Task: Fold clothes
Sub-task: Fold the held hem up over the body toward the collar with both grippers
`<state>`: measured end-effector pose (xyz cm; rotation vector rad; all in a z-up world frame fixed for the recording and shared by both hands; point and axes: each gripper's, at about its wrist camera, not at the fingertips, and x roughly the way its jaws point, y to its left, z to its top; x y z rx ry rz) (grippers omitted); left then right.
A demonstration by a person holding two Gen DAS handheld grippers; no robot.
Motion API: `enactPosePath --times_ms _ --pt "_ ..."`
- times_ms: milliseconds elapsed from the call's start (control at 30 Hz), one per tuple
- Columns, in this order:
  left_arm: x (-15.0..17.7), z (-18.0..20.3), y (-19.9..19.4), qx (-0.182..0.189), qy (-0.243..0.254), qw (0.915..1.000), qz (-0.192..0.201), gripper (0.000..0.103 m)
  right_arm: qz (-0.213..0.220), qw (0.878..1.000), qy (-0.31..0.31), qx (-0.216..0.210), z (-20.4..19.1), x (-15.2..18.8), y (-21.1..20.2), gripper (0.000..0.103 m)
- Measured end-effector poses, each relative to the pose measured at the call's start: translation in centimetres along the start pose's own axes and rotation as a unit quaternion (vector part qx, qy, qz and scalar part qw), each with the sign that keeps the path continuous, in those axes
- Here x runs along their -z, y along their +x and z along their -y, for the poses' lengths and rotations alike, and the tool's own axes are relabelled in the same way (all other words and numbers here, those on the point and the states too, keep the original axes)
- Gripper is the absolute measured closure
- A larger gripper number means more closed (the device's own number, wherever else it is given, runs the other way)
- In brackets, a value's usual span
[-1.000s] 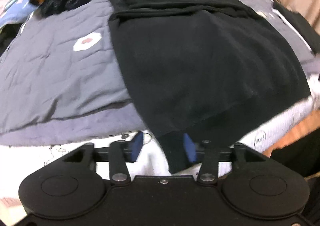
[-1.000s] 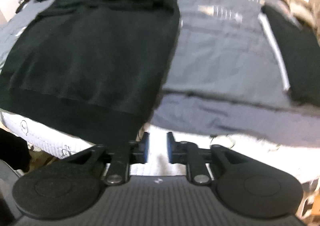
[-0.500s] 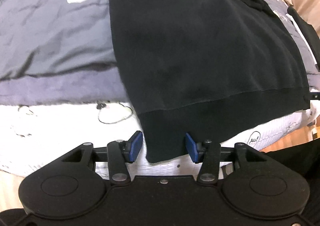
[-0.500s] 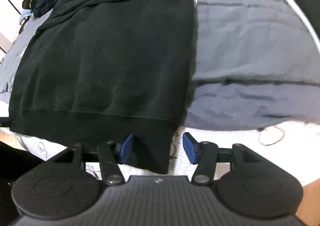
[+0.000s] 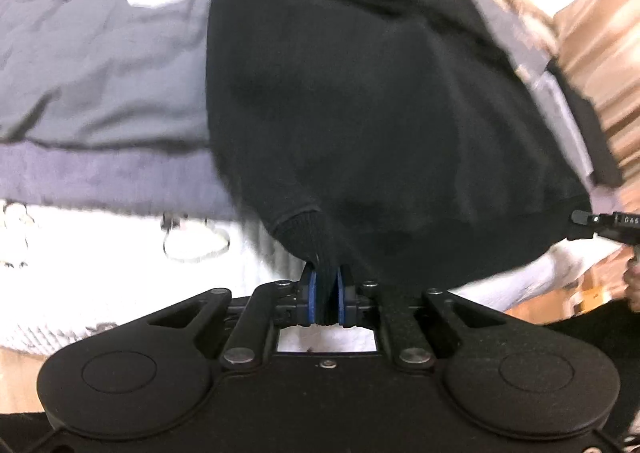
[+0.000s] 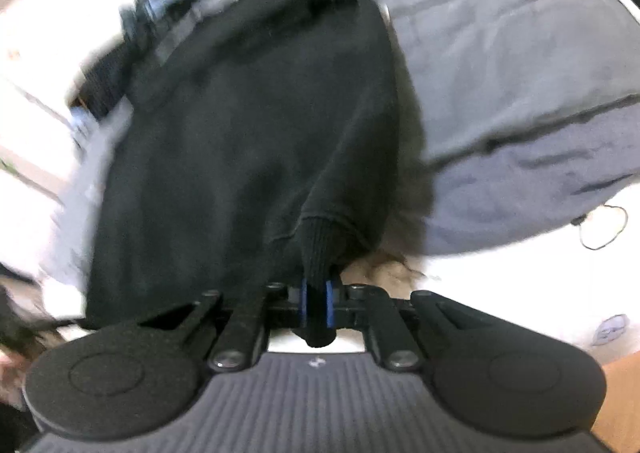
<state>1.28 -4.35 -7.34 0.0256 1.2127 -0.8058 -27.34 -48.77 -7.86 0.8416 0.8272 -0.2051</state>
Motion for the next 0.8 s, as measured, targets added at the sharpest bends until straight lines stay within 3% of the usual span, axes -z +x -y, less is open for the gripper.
enactPosePath --times_ms 100,300,633,800 --pt "-1.5 -0.2 -2.6 0.019 -0.009 0.9992 0.035 0.095 0.05 0.996 0.043 -0.054 -0.2 -1.3 -2.2 0.095" --pt "-7.4 -0.8 -6.6 0.029 -0.022 0.9926 0.116 0.096 0.108 0.987 0.064 -0.101 -1.9 -6.3 -2.9 0.095" --pt "-14.9 -1.5 -1.5 0.014 -0.036 0.9908 0.13 0.096 0.132 0.979 0.097 -0.12 -3.0 -14.9 2.2 0.095" --pt "-18.2 -2.5 1.4 0.005 -0.048 0.9899 0.133 0.096 0.12 0.982 0.109 -0.092 -1.7 -19.0 6.7 0.094"
